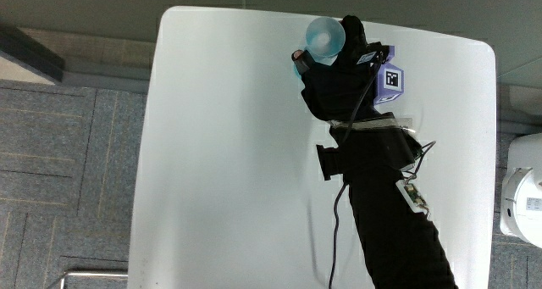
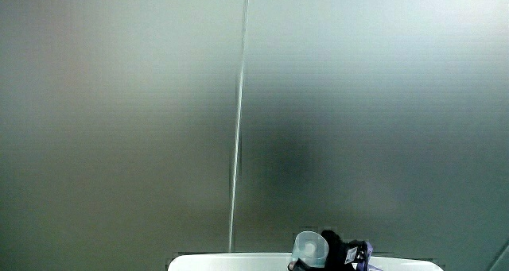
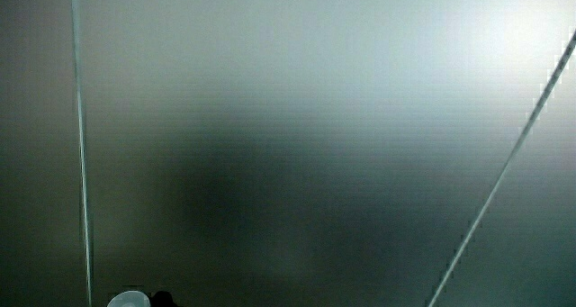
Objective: Pick cleaning spray
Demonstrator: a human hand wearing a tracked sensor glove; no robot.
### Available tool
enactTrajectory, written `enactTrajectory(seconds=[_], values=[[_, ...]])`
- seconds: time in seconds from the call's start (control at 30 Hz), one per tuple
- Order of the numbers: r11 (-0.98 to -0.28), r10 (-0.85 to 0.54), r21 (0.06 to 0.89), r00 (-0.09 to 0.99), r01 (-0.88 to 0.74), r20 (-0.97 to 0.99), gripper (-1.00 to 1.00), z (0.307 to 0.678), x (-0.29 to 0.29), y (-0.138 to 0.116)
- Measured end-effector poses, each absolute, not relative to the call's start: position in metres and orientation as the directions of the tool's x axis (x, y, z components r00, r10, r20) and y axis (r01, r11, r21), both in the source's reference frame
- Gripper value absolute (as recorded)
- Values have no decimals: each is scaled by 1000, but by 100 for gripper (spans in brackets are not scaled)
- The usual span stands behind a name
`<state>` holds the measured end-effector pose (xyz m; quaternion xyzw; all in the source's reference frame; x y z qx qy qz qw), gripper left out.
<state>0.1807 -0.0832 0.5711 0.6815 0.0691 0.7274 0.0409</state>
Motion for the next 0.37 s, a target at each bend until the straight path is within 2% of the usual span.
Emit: enactTrajectory(seconds=[0.1, 0.37], values=[[-987, 147, 151, -73, 55, 986, 100, 566, 182, -82], [-991, 124, 128, -89, 43, 988, 100, 567, 179, -84]])
